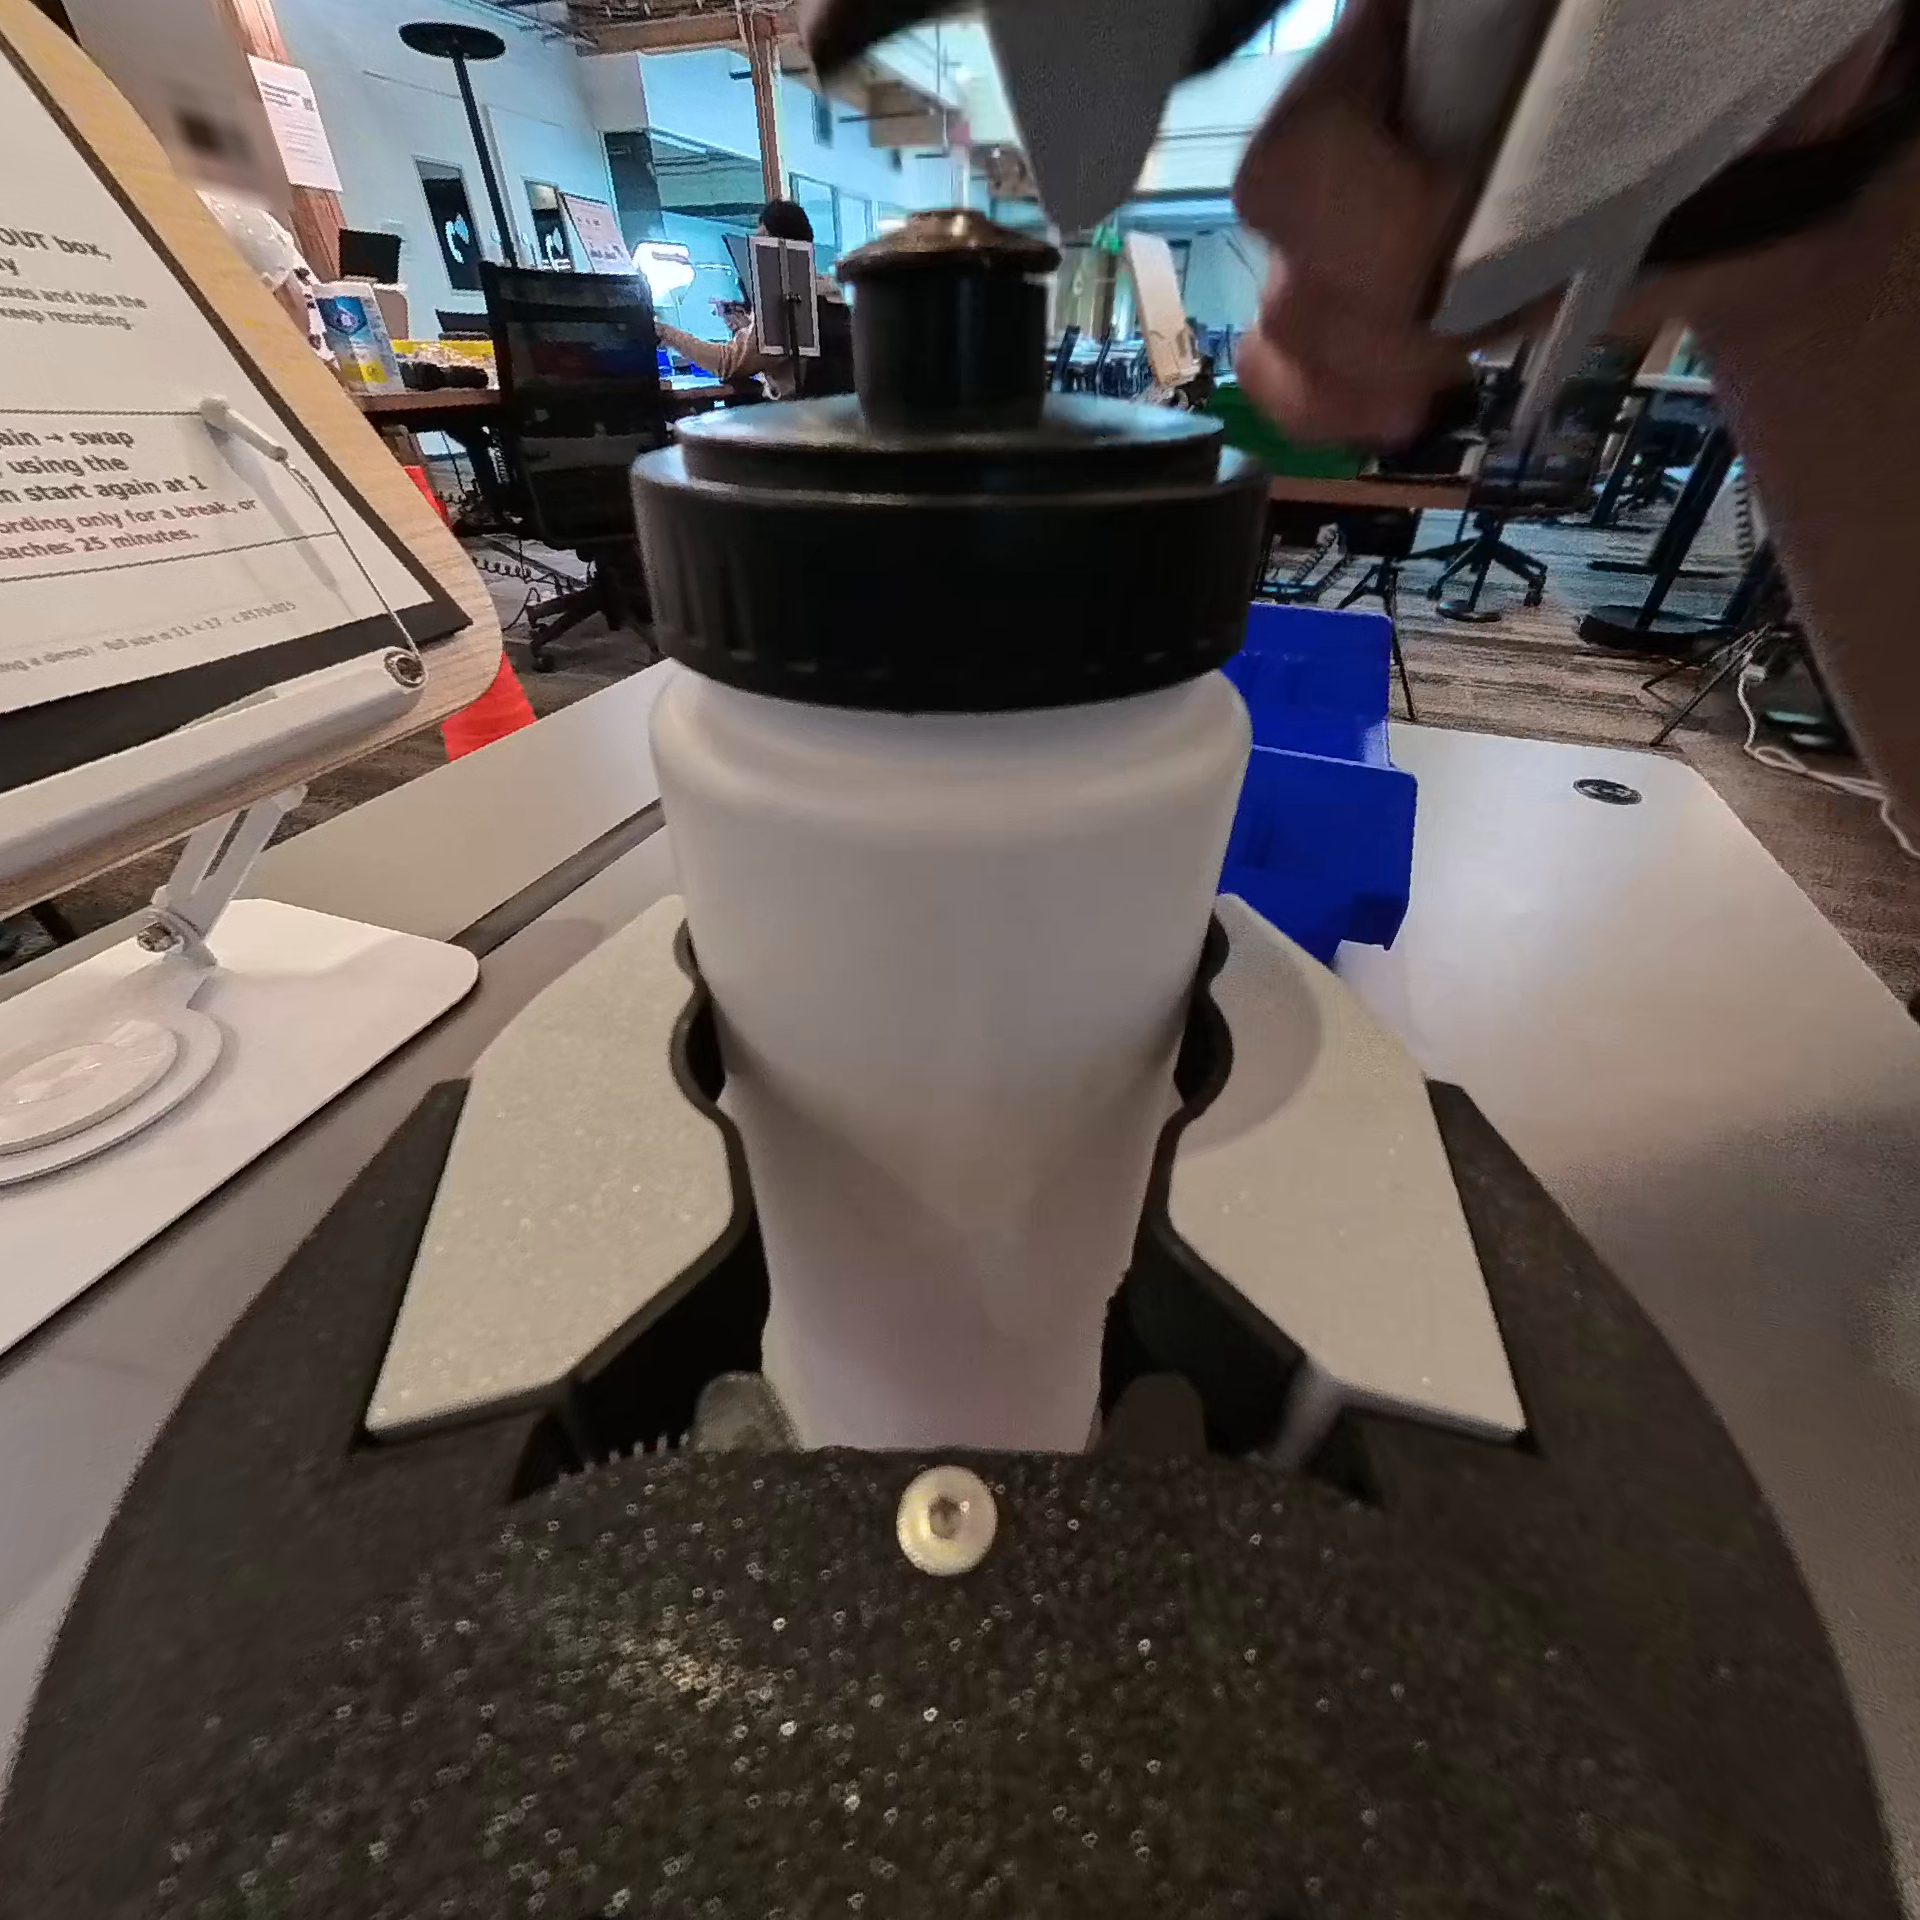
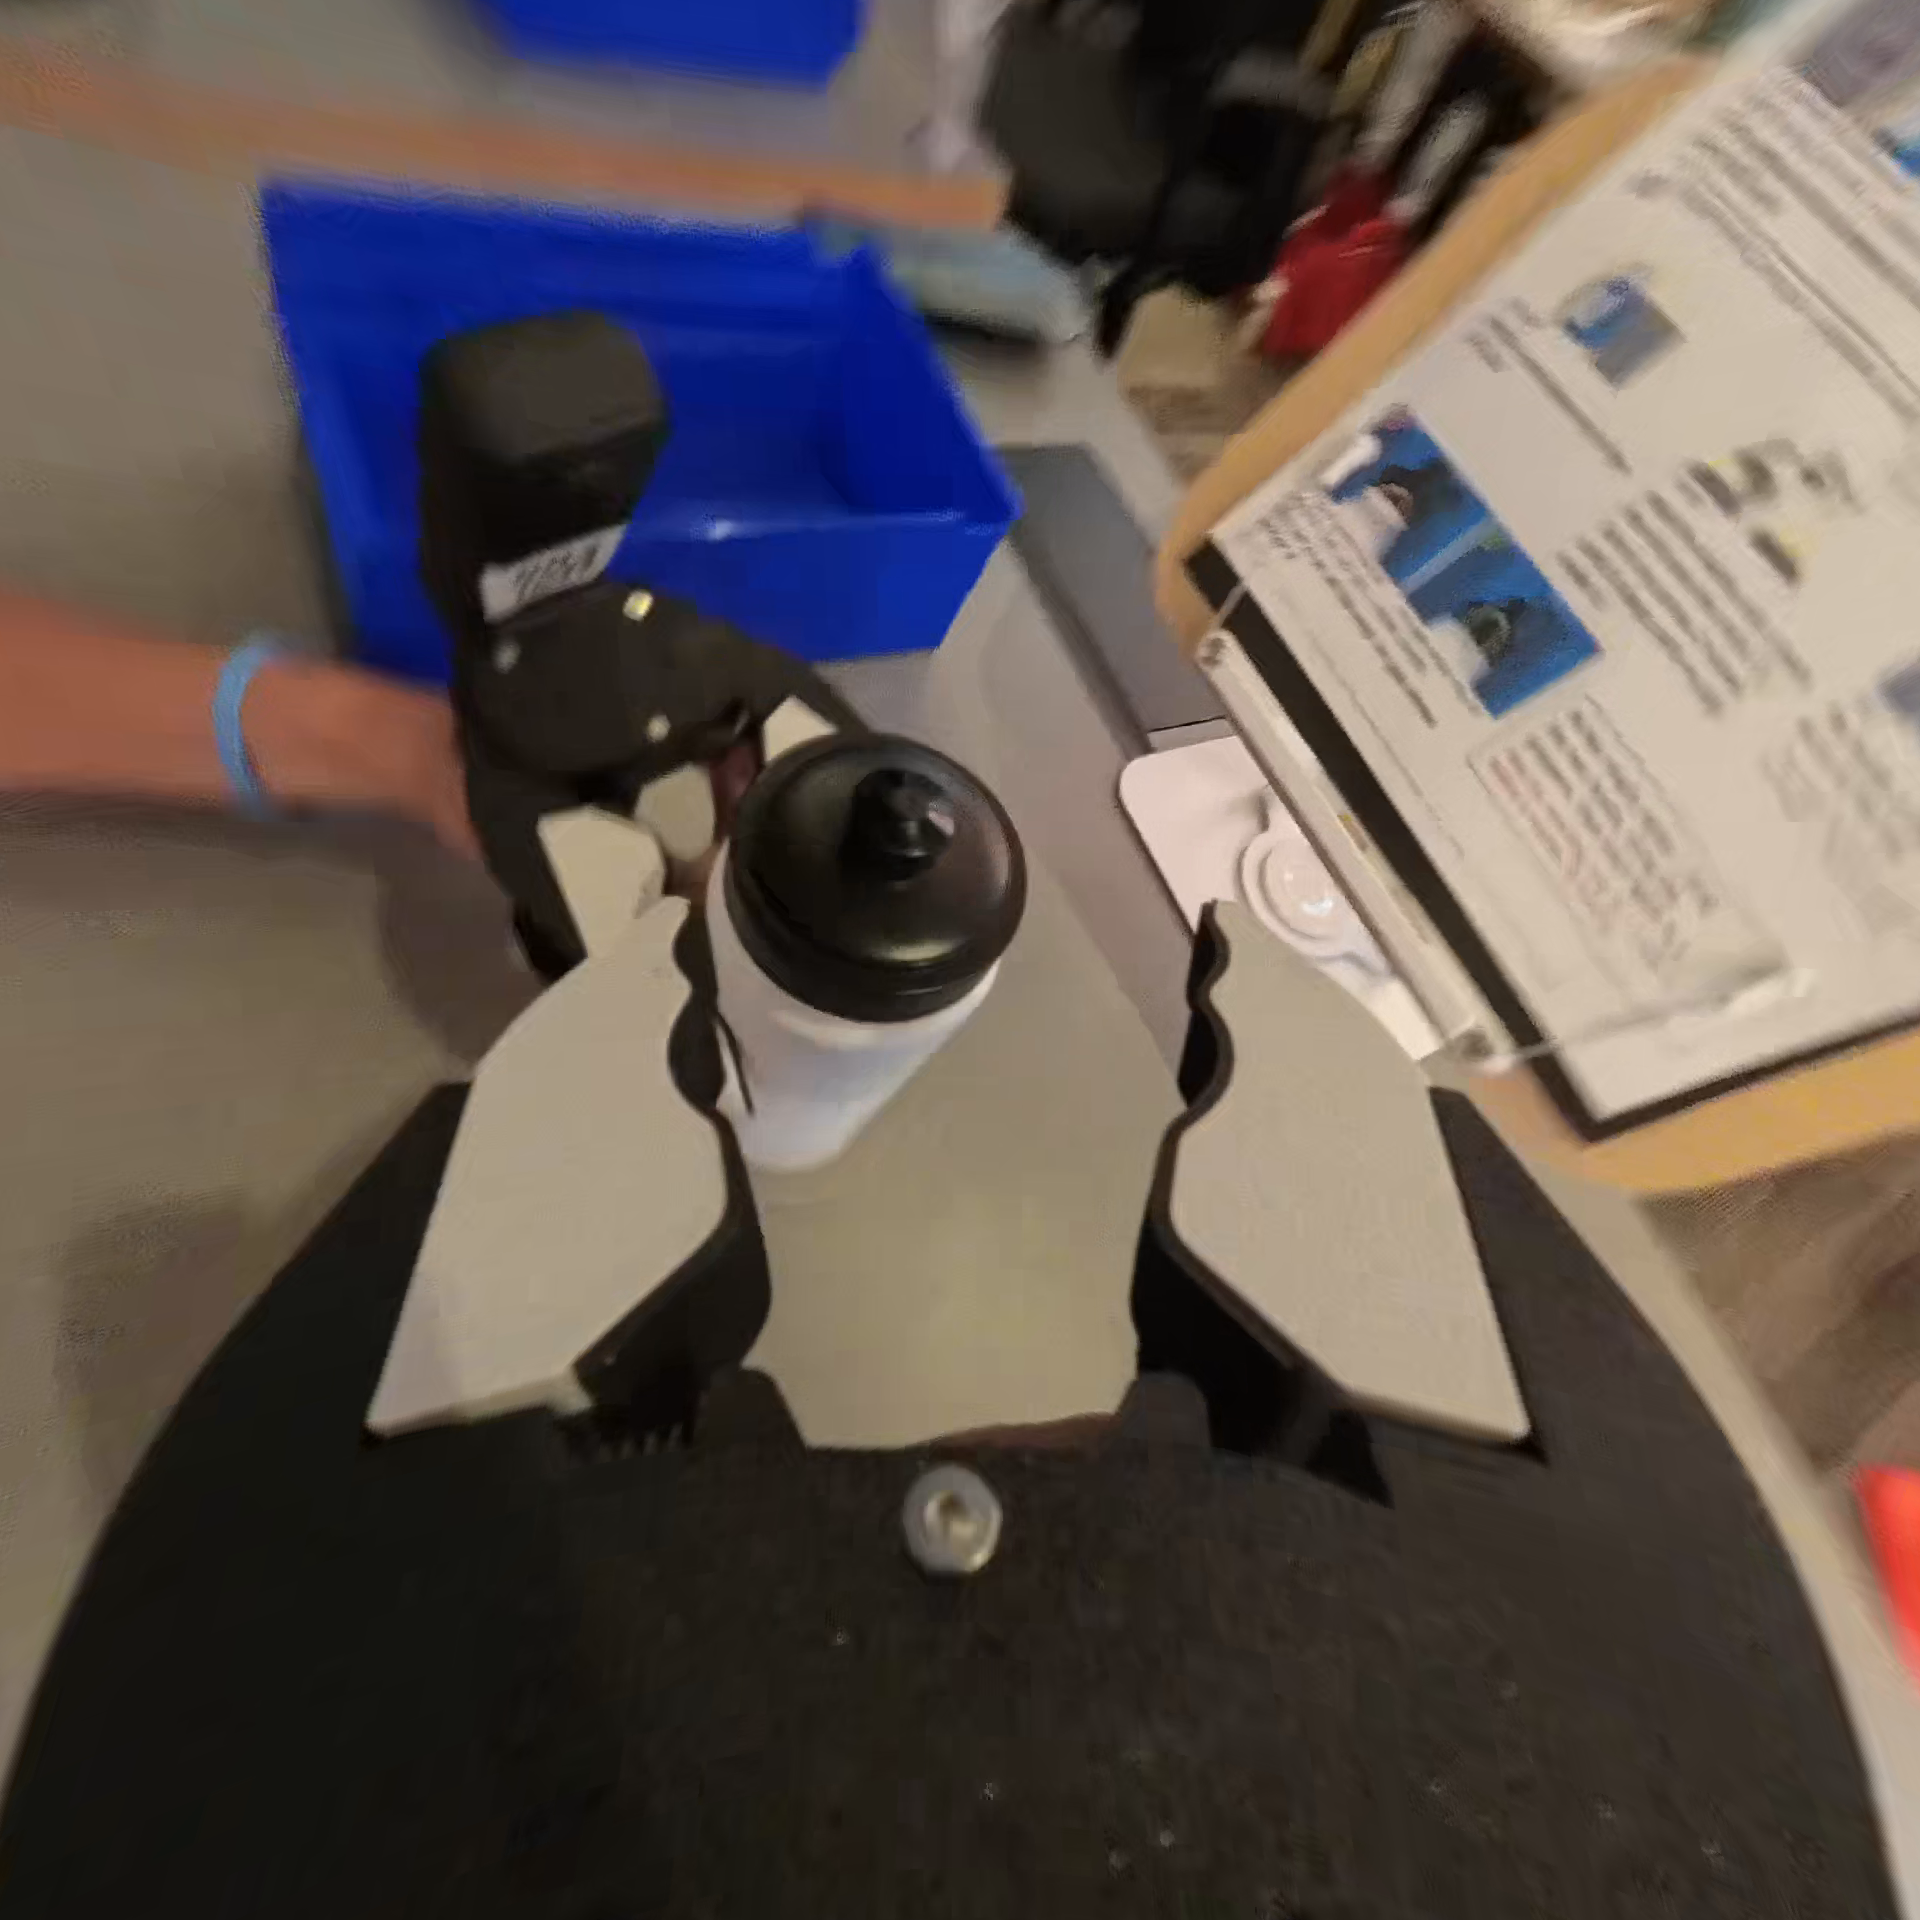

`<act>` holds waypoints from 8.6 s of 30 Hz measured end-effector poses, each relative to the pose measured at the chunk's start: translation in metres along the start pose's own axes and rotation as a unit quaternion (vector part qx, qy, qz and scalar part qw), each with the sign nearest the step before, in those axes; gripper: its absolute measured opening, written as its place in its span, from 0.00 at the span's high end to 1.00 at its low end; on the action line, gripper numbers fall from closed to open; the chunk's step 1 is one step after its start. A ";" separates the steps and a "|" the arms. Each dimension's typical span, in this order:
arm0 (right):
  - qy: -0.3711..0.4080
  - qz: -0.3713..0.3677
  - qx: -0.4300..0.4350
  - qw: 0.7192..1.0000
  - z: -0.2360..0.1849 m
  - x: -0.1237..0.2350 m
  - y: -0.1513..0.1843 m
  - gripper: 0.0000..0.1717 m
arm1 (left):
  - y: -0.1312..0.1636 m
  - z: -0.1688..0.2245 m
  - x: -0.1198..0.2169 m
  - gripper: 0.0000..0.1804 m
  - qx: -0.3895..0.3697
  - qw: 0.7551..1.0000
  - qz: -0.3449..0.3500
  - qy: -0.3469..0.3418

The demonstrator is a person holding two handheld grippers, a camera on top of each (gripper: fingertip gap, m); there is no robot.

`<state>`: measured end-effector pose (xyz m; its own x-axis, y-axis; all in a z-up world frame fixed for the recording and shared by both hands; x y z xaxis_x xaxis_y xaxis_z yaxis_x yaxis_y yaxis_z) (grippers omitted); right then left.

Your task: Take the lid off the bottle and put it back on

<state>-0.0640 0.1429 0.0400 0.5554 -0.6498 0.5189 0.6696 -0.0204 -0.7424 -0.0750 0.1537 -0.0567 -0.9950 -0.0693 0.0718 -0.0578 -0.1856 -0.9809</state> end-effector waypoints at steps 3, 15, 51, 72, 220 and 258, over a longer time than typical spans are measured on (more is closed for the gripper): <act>-0.053 -0.064 0.165 0.983 0.015 0.005 -0.013 0.55 | 0.000 0.000 0.000 0.52 -0.001 1.000 -0.001 0.001; -0.230 0.116 -0.215 0.942 0.086 0.004 -0.078 0.71 | 0.000 0.001 0.000 0.52 0.001 1.000 0.000 -0.001; -0.260 -0.493 0.066 0.828 -0.020 -0.031 0.010 0.60 | 0.002 0.002 0.000 0.52 -0.002 1.000 -0.006 0.011; -0.360 -0.238 0.435 0.790 -0.015 -0.029 -0.001 0.61 | 0.002 0.004 -0.001 0.52 -0.005 1.000 -0.010 0.014; -0.268 -0.482 0.093 0.829 -0.021 -0.026 0.010 0.62 | 0.005 0.009 -0.005 0.52 -0.004 1.000 -0.016 0.021; -0.191 -0.586 -0.013 0.787 -0.026 -0.026 0.018 0.59 | 0.006 0.010 -0.006 0.52 -0.004 1.000 -0.019 0.022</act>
<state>-0.0786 0.1398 0.0022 -0.3259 0.1031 0.9397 0.8247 -0.4549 0.3360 -0.0691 0.1432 -0.0613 -0.9947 -0.0191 0.1009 -0.0959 -0.1787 -0.9792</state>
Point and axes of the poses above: each gripper's, where its closed fingertips meet, x back along the fingers, y out of its underside, z = x × y across the jaws, the point moved 1 cm from there along x, back along the fingers, and after that the axes turned 10 degrees about x, right-handed, at the moved point
